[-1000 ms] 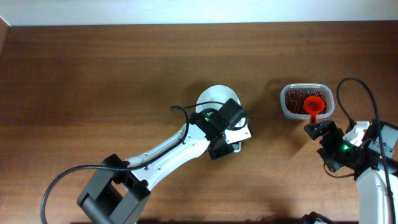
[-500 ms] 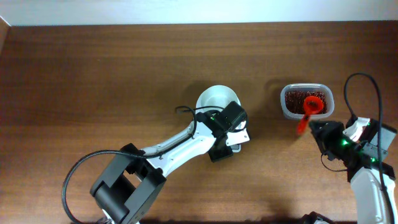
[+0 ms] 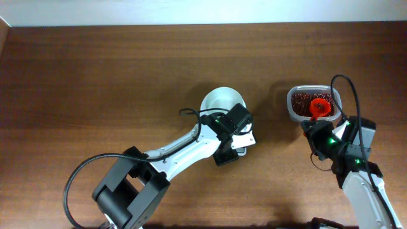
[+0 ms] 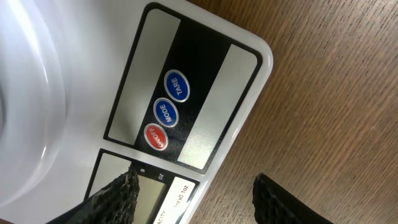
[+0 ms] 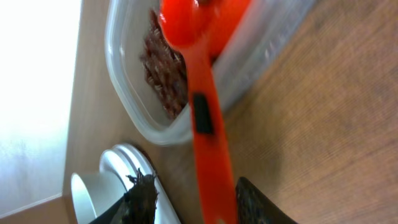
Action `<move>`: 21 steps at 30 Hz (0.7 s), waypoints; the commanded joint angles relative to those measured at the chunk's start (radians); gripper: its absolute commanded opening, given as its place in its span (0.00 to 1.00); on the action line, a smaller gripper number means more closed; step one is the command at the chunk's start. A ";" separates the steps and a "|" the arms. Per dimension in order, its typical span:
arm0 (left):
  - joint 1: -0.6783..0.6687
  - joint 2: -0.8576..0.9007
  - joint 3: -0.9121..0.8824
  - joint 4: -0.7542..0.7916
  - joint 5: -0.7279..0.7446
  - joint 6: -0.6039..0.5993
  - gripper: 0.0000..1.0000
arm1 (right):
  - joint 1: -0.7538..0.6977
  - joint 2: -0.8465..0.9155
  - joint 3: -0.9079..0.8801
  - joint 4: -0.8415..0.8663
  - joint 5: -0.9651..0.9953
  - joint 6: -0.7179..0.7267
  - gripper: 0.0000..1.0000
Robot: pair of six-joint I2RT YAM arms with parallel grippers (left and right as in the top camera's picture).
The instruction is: Scoop item into bowl and weigh 50g on scale
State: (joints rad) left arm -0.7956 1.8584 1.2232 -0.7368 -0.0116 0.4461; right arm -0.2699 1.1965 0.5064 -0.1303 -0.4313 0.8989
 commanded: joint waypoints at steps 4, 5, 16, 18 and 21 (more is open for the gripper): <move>-0.003 0.011 0.002 0.003 0.015 0.013 0.62 | 0.027 0.089 -0.006 0.036 0.082 0.042 0.31; -0.003 0.011 0.002 0.003 0.015 0.013 0.62 | 0.027 0.106 -0.006 0.045 0.070 0.042 0.23; -0.003 0.011 0.002 0.001 0.015 0.013 0.62 | 0.027 0.026 0.066 -0.150 0.061 -0.021 0.04; -0.003 0.011 0.002 0.001 0.015 0.013 0.62 | 0.027 0.020 0.123 -0.251 0.062 -0.075 0.04; -0.003 0.011 0.002 0.001 0.015 0.013 0.62 | 0.027 0.021 0.206 -0.373 0.062 -0.191 0.04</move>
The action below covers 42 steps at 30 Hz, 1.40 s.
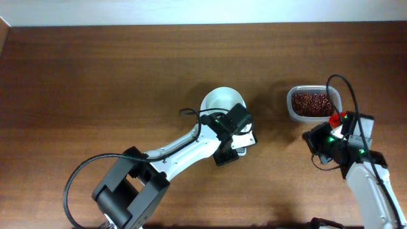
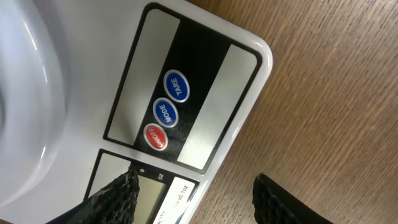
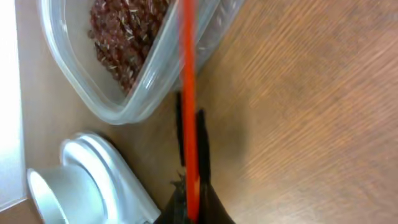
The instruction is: Scoop item into bowl and weigh 50g on scale
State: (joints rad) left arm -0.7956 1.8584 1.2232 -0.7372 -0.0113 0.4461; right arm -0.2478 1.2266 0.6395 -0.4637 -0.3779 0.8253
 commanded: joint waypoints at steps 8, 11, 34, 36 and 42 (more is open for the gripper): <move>-0.003 0.011 0.002 0.002 0.014 0.013 0.62 | 0.005 0.016 0.239 -0.187 0.023 -0.403 0.04; -0.003 0.011 0.002 0.002 0.014 0.013 0.62 | 0.006 0.080 0.365 -0.338 0.057 -0.517 0.04; -0.003 0.011 0.002 0.003 0.014 0.013 0.61 | 0.365 0.332 0.528 -0.510 0.932 -0.698 0.04; -0.003 0.011 0.002 0.003 0.014 0.013 0.61 | 0.364 0.347 0.528 -0.513 0.931 -0.699 0.04; -0.003 0.011 0.002 0.003 0.015 0.013 0.61 | 0.364 0.410 0.528 -0.517 0.815 -0.725 0.04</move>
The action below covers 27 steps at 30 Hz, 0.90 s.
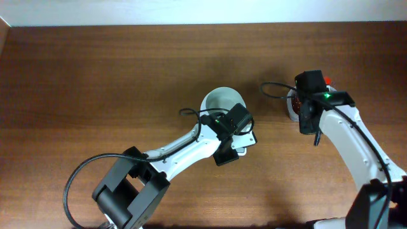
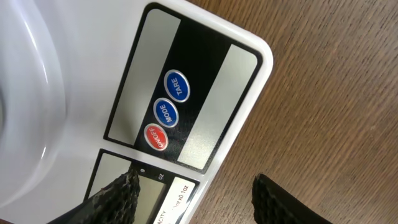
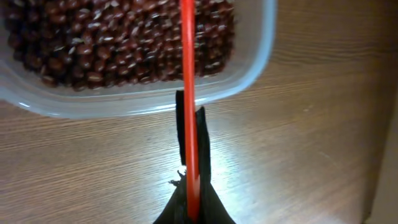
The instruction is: Scoop item into bowl and weigh 50g on scale
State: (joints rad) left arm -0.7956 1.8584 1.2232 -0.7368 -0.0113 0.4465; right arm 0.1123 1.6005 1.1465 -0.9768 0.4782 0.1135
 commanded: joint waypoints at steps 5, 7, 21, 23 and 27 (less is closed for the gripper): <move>-0.002 0.011 0.002 0.003 0.014 0.012 0.60 | 0.004 0.103 0.021 0.003 -0.045 -0.008 0.04; -0.002 0.011 0.002 0.010 0.014 0.012 0.57 | 0.004 0.111 0.021 0.018 -0.049 -0.001 0.04; -0.002 0.011 0.002 0.018 0.015 0.013 0.64 | 0.004 0.112 0.021 0.040 -0.050 -0.001 0.57; -0.002 0.011 0.002 0.018 0.015 0.013 0.64 | 0.004 0.112 0.021 0.049 -0.050 -0.002 0.68; -0.002 0.011 0.002 0.017 0.014 0.020 0.64 | 0.003 0.111 0.021 0.056 -0.049 0.040 0.99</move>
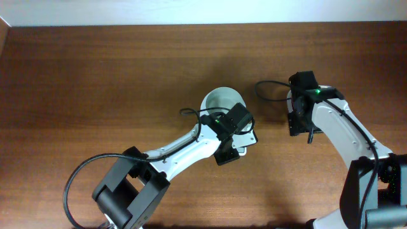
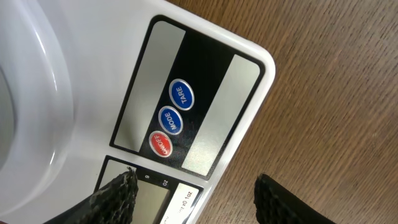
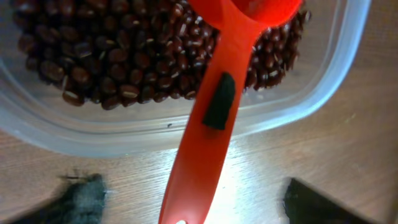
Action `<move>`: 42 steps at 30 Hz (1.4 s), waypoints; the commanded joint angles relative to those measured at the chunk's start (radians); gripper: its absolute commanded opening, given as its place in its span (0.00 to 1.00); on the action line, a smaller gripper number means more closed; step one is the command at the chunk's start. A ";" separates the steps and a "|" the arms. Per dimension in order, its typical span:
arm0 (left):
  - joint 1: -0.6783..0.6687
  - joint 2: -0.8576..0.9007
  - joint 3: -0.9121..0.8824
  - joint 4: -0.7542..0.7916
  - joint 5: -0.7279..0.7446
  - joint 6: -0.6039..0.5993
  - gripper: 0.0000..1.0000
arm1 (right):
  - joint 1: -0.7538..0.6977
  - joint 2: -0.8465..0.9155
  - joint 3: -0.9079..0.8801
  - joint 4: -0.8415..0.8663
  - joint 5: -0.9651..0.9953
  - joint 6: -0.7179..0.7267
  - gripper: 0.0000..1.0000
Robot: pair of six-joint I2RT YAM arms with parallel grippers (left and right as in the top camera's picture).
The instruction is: Scoop item into bowl and weigh 50g on scale
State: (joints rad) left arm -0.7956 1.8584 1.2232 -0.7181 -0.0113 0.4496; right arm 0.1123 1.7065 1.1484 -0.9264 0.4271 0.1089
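A red spoon (image 3: 217, 118) lies with its head on the dark beans (image 3: 93, 62) in the clear tub (image 3: 124, 140). Its handle runs out over the rim between the fingers of my right gripper (image 3: 194, 183), which is open and not touching it. In the overhead view the right gripper (image 1: 299, 117) covers most of the tub. The white bowl (image 1: 222, 102) stands on the white scale (image 2: 205, 93). My left gripper (image 2: 194, 180) hangs open over the scale's display end, holding nothing.
The scale's panel carries a TARE button (image 2: 181, 95), a MODE button (image 2: 169, 119) and a red on/off button (image 2: 161, 144). Brown wooden table (image 1: 95, 76) surrounds everything. A black cable (image 1: 270, 89) loops off the right arm.
My right gripper was shut on the spoon's handle, held edge-on over the tub. Now it is open and the spoon lies flat with its head in the beans. The left gripper shifted slightly.
At first the right gripper had the spoon between its fingers at the tub's near side. Then it held the spoon edge-on, back from the tub. Later it was at the tub's left side, still gripping. Now the spoon is released. The left gripper stayed over the scale throughout.
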 commanded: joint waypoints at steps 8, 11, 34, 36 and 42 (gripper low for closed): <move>-0.003 0.010 0.019 -0.020 0.007 0.027 0.66 | -0.022 0.005 0.026 0.018 -0.061 0.087 0.99; -0.003 0.010 0.053 -0.053 0.009 0.027 0.67 | -0.022 0.005 0.026 0.019 -0.061 0.087 0.99; -0.026 0.069 0.069 -0.098 0.093 0.158 0.86 | -0.022 0.005 0.026 0.019 -0.061 0.087 0.99; -0.026 0.091 0.069 -0.090 0.093 0.157 0.85 | -0.022 0.005 0.026 0.019 -0.061 0.087 0.99; -0.026 0.110 0.069 -0.082 0.090 0.158 0.84 | -0.022 0.005 0.026 0.019 -0.061 0.087 0.99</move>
State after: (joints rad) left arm -0.8207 1.9369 1.2900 -0.8028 0.0742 0.5877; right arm 0.0959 1.7065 1.1503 -0.9104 0.3717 0.1841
